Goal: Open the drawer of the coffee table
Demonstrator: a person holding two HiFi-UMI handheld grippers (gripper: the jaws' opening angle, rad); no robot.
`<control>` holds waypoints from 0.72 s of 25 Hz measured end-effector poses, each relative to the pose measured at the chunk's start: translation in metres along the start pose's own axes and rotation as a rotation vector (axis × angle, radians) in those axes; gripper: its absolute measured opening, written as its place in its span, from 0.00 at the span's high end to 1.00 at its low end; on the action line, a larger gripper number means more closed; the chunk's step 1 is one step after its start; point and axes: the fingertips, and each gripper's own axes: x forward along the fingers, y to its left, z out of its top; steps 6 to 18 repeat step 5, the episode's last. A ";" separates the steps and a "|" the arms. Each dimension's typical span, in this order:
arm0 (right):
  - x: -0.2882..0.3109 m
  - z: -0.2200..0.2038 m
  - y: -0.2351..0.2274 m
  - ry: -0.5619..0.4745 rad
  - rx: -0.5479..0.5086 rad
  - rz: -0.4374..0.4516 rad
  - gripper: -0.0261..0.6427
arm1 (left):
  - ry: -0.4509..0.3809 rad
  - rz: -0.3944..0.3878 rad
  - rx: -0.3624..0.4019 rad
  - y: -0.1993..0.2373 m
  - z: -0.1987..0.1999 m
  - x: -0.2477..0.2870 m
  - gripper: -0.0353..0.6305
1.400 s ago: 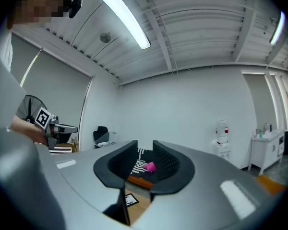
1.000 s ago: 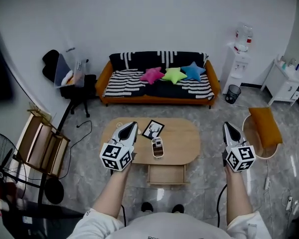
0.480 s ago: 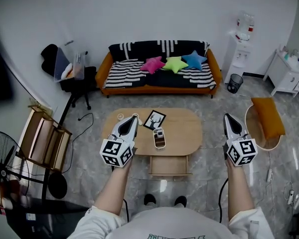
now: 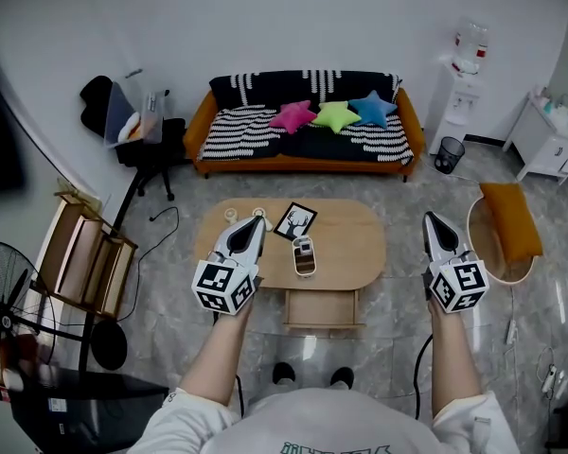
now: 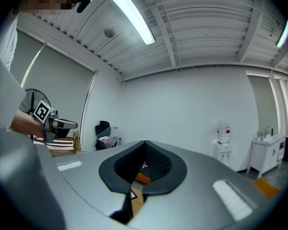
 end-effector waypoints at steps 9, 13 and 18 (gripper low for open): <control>-0.002 0.002 0.000 -0.005 0.001 -0.002 0.96 | -0.003 0.003 0.004 0.001 0.002 -0.002 0.95; -0.002 0.002 0.000 -0.005 0.001 -0.002 0.96 | -0.003 0.003 0.004 0.001 0.002 -0.002 0.95; -0.002 0.002 0.000 -0.005 0.001 -0.002 0.96 | -0.003 0.003 0.004 0.001 0.002 -0.002 0.95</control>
